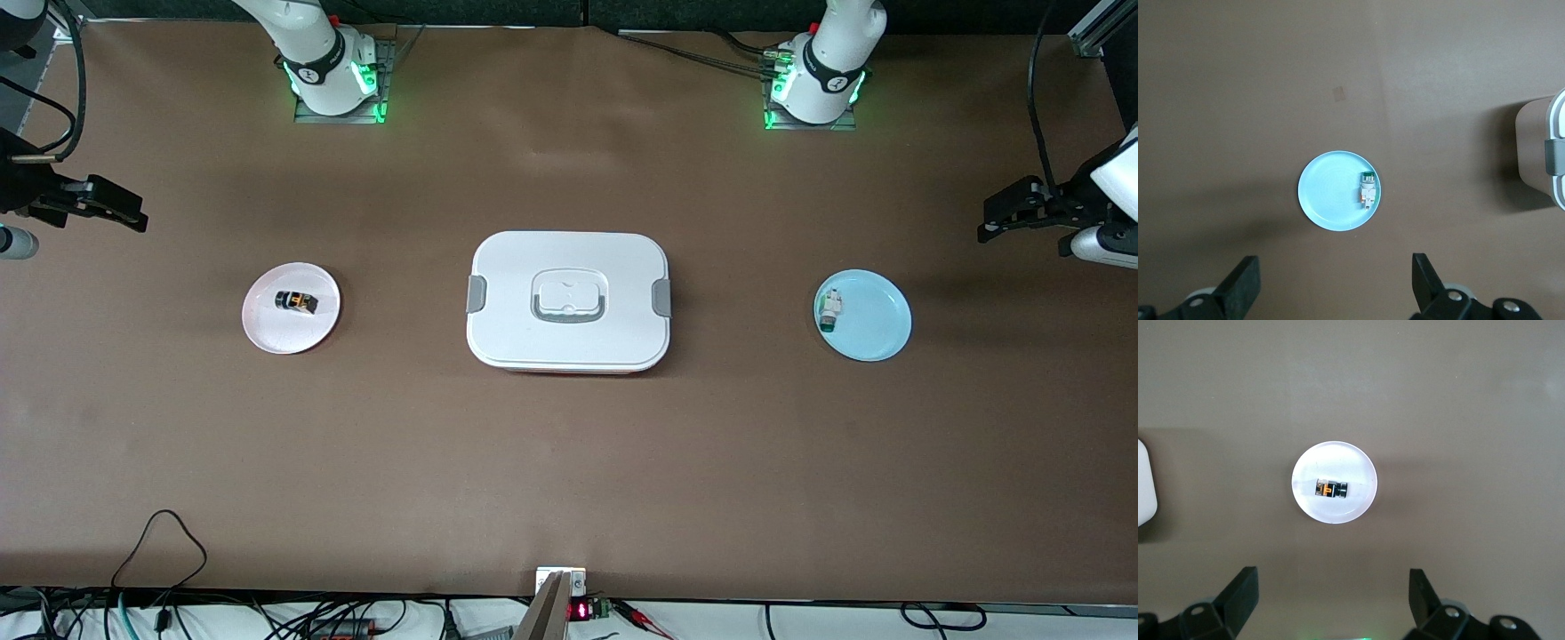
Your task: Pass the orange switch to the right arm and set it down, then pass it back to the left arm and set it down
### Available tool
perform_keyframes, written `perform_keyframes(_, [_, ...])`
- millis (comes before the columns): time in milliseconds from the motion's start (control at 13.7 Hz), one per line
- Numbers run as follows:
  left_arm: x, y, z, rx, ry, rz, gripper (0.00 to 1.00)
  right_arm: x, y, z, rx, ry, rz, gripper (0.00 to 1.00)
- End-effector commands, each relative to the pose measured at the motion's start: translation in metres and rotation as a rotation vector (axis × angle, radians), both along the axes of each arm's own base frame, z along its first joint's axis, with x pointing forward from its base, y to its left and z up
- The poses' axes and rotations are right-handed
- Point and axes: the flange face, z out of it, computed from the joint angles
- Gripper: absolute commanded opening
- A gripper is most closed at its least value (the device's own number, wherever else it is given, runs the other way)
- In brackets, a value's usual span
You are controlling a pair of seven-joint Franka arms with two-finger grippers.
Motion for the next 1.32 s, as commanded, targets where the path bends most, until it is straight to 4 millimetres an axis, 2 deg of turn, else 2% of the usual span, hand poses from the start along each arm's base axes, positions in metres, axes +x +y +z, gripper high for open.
perform_keyframes(0, [-0.001,-0.002,0.008,-0.003,-0.003,-0.008,1.00,-0.002,-0.003,0.007,-0.004,0.003,0.011,1.00])
perform_keyframes(512, [-0.001,-0.002,0.008,-0.003,-0.003,-0.008,1.00,0.003,-0.001,-0.002,-0.009,0.015,0.001,1.00])
perform_keyframes(1243, [-0.001,-0.006,0.008,-0.002,-0.003,-0.016,1.00,0.031,-0.001,-0.082,-0.025,0.156,-0.018,1.00])
